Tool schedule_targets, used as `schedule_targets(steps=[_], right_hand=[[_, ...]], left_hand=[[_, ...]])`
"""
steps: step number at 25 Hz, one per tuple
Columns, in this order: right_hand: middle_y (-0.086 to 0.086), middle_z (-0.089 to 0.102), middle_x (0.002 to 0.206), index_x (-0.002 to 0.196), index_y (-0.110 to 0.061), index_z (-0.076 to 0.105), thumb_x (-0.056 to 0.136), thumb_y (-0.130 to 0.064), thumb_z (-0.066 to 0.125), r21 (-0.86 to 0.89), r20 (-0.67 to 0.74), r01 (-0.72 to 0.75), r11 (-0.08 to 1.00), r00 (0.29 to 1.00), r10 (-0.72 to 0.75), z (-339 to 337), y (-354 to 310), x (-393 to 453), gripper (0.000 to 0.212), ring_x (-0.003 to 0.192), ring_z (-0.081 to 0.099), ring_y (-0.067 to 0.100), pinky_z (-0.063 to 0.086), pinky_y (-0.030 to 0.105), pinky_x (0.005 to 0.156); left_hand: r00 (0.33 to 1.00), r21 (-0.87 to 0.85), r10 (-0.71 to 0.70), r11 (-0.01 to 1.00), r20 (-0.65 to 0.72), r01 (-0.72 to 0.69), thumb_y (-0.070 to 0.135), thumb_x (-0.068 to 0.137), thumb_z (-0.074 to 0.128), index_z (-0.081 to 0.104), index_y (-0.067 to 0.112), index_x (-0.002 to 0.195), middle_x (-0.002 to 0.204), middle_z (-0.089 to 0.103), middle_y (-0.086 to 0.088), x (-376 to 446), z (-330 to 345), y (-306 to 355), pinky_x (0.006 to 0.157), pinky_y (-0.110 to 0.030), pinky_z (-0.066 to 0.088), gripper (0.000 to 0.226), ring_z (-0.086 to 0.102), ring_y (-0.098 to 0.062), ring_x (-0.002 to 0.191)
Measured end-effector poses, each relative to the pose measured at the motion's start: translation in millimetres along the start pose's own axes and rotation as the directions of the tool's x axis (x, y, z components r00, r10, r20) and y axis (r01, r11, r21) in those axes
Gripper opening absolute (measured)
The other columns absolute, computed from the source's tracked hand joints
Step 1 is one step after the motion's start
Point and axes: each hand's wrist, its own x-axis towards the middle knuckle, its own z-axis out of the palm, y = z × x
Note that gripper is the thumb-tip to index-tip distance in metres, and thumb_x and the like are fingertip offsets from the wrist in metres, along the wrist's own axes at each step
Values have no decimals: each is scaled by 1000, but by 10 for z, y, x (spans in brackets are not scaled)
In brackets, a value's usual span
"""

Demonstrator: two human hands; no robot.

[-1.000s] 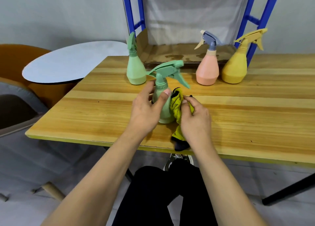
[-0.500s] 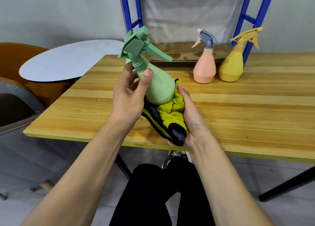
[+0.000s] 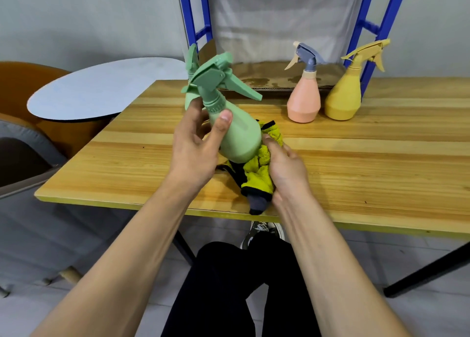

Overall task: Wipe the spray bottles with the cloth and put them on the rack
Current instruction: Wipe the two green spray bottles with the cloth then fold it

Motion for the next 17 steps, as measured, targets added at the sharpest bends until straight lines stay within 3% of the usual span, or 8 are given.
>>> schedule_targets(steps=[1, 3, 5, 8, 11, 12, 14, 17], right_hand=[[-4, 78, 85, 95, -19, 73, 93, -23, 71, -121, -27, 149, 981, 988, -153, -23, -6, -8, 5, 79, 71, 11, 60, 35, 80], [-7, 74, 79, 94, -20, 73, 96, -21, 64, -378, 67, 423, 824, 900, -431, -83, 20, -10, 9, 73, 63, 7, 55, 33, 75], [-4, 70, 86, 106, -22, 69, 98, -27, 59, -583, 179, 532, 614, 821, -542, -141, 30, -24, 15, 79, 62, 13, 50, 32, 73], [4, 61, 102, 126, -25, 61, 99, -39, 55, -803, 335, 543, 246, 753, -566, -231, -66, -24, 31, 93, 58, 25, 45, 37, 79], [12, 56, 125, 139, -28, 52, 94, -55, 52, -905, 419, 377, -194, 723, -549, -292, -178, -15, 53, 113, 51, 35, 38, 47, 93], [12, 52, 137, 145, -29, 46, 93, -60, 50, -905, 425, 346, -247, 762, -489, -302, -178, -3, 61, 126, 46, 36, 35, 51, 101], [8, 41, 156, 150, -30, 40, 94, -59, 43, -904, 424, 360, -230, 823, -379, -353, -119, -19, 63, 147, 31, 30, 20, 55, 118], [-1, 44, 157, 144, -31, 51, 98, -50, 40, -898, 436, 394, -198, 859, -268, -467, -78, -13, 50, 146, 35, 23, 23, 43, 119]], left_hand=[[1000, -2, 2, 1000, -1, -2, 30, 100, 64, 61, 34, 115, 115, 74, -1, -14, -7, -16, 100, -52, 57, 16, 69, -18, 113], [1000, 5, -9, 1000, 3, 9, 33, 99, 65, 62, 36, 114, 115, 75, 0, -31, -4, -48, 98, -50, 58, 15, 70, -20, 114], [1000, 33, -12, 999, 4, 11, 32, 100, 65, 62, 32, 116, 112, 75, 1, -38, 2, -92, 94, -41, 59, 16, 70, -17, 111], [1000, 92, -21, 996, 9, 20, 29, 100, 66, 63, 23, 116, 108, 74, 2, -39, 24, -175, 84, -31, 57, 18, 70, -12, 103], [999, 181, -45, 982, -10, 46, 33, 99, 67, 65, 22, 114, 103, 73, 8, -50, 0, -288, 77, -30, 55, 20, 70, -11, 98], [998, 214, -58, 975, -23, 62, 36, 98, 67, 65, 23, 114, 102, 73, 9, -49, -20, -318, 77, -32, 56, 20, 70, -11, 98], [996, 261, -80, 961, -45, 89, 39, 98, 68, 65, 27, 115, 103, 73, 10, -41, -38, -337, 78, -36, 59, 22, 70, -12, 100], [993, 299, -90, 948, -71, 107, 42, 96, 70, 64, 32, 117, 106, 72, 12, -17, -32, -328, 78, -29, 57, 25, 69, -10, 102]])
